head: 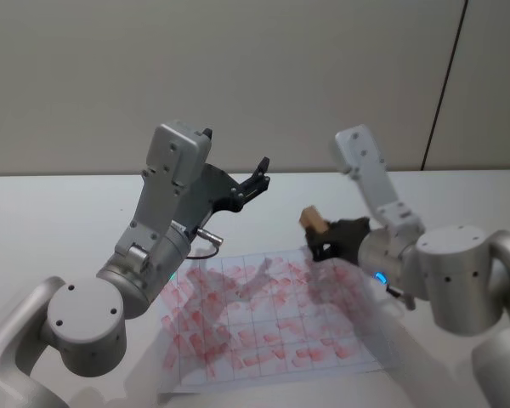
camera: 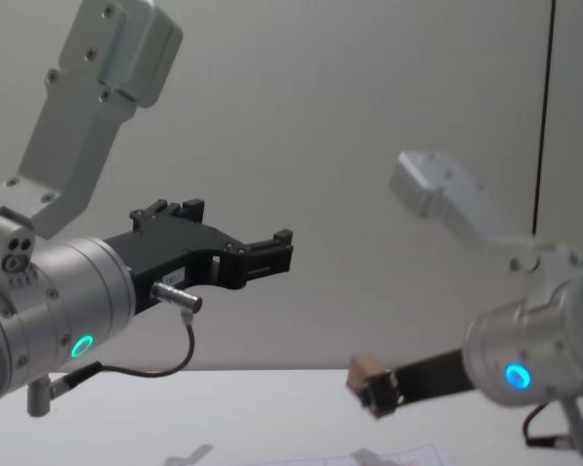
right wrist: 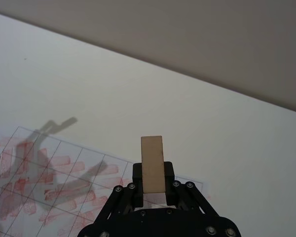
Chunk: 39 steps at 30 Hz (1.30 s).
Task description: Use the one hand to pick up the stamp and affix it onto the A4 paper.
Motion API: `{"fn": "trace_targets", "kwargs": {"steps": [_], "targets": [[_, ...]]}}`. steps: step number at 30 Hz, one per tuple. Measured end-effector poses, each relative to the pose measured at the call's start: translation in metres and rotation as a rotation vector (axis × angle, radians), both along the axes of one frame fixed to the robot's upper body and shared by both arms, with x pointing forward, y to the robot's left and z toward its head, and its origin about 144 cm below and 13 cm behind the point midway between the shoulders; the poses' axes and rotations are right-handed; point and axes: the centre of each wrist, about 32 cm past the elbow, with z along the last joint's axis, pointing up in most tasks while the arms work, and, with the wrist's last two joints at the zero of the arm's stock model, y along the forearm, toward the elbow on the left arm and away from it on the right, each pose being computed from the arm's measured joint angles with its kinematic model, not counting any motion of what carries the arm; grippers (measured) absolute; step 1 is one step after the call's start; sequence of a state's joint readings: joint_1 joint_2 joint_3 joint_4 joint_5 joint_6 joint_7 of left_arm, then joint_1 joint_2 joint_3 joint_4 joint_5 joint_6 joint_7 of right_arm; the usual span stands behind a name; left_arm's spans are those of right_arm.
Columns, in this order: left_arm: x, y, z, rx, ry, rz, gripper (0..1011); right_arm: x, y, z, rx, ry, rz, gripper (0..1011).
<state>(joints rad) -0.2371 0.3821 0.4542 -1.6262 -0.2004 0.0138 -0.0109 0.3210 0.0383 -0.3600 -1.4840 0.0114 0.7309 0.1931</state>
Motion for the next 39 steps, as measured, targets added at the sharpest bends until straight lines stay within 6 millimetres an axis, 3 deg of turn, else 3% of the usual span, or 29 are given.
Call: {"fn": "trace_targets", "kwargs": {"steps": [14, 26, 39], "targets": [[0.000, 0.000, 0.000, 0.000, 0.000, 0.000, 1001, -0.003, -0.032, 0.013, 0.040, -0.027, -0.122, 219], [0.000, 0.000, 0.000, 0.000, 0.000, 0.000, 1001, -0.022, -0.069, -0.005, 0.024, 0.040, -0.197, 219], [0.000, 0.000, 0.000, 0.000, 0.000, 0.000, 1001, -0.045, -0.095, -0.019, -0.028, 0.089, -0.266, 219]]}}
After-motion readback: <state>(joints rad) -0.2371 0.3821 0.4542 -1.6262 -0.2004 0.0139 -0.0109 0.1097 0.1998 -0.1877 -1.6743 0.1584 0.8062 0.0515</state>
